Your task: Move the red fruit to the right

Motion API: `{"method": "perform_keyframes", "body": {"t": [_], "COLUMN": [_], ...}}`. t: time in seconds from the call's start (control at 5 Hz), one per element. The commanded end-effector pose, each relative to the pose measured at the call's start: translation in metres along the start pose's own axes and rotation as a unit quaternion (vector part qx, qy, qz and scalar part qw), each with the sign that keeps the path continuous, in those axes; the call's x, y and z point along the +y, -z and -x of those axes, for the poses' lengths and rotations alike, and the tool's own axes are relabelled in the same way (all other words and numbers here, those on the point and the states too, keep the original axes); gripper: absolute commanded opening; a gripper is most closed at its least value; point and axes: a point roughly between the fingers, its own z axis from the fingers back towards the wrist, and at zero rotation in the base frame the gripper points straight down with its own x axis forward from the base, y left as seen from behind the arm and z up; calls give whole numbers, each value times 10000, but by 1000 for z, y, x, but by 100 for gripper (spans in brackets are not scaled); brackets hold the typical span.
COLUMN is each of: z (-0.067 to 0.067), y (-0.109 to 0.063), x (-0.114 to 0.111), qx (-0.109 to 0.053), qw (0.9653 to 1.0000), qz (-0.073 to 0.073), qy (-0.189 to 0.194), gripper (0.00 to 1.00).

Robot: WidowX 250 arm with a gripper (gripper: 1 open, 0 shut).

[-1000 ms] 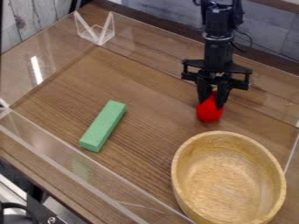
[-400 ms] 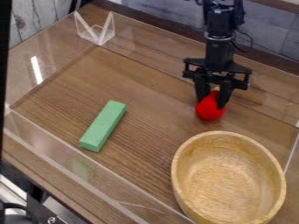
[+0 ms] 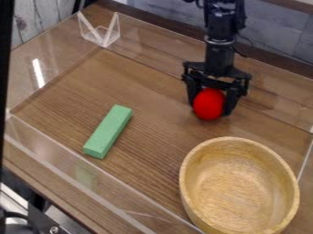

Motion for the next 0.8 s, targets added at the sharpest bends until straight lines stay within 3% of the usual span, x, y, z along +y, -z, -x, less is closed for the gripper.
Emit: {"method": "perform_keyframes", "body": {"t": [0.0,0.4,0.6], "z": [0,11,15], "y": [-35,-59,-61], "x": [1,6,8], "qx": [-498,-716,-697], "qw": [9987,9970,9970], "qz": [103,255,266], "qy": [-3,-122,-207], "gripper": [100,100,100]}}
